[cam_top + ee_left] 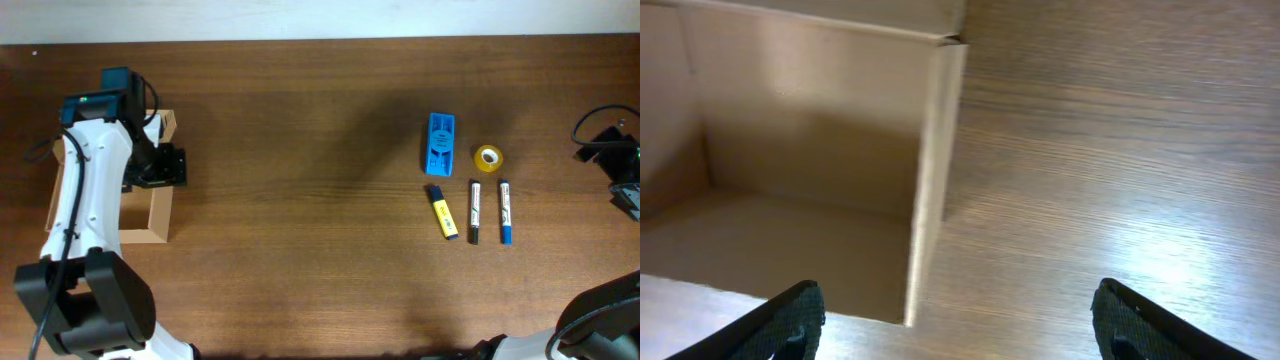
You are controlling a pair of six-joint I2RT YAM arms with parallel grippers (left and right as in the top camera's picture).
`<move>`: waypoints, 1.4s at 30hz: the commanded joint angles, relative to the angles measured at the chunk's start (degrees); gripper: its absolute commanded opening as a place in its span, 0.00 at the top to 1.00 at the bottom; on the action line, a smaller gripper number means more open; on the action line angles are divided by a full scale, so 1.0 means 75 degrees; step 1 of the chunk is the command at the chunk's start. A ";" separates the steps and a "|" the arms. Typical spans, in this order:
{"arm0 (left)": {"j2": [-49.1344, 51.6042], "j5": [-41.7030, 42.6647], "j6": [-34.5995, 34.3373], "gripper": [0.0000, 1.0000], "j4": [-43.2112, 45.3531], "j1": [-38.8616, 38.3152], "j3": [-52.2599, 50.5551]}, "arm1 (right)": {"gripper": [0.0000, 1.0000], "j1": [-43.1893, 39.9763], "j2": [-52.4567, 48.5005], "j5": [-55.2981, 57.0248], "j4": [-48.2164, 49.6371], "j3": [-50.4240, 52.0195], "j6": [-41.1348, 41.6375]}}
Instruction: Pack container
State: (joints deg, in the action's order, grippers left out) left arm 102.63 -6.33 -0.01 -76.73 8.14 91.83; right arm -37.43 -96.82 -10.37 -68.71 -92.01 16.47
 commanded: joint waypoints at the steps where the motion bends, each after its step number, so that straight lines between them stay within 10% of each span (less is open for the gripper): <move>1: 0.0329 -0.0052 0.0184 0.15 0.0055 0.0210 0.0052 | 0.01 -0.0006 -0.0006 0.0134 0.0026 -0.0119 -0.0015; 12: 0.1676 0.0157 0.0358 0.24 0.0201 0.0309 0.0017 | 0.01 -0.0006 -0.0006 0.0297 0.0181 -0.0119 -0.0012; 23: 0.2439 0.0210 0.0321 0.98 0.0513 0.0309 0.0017 | 0.01 -0.0006 -0.0006 0.0309 0.0195 -0.0119 -0.0015; 42: 0.2398 0.0589 -0.0117 0.98 -0.0242 -0.0175 0.1958 | 0.01 -0.0006 -0.0006 0.0475 0.0219 -0.0119 -0.0015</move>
State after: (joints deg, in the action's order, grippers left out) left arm 120.81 -3.20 1.32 -77.14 8.84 99.44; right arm -37.41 -96.82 -7.81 -67.24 -92.01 16.43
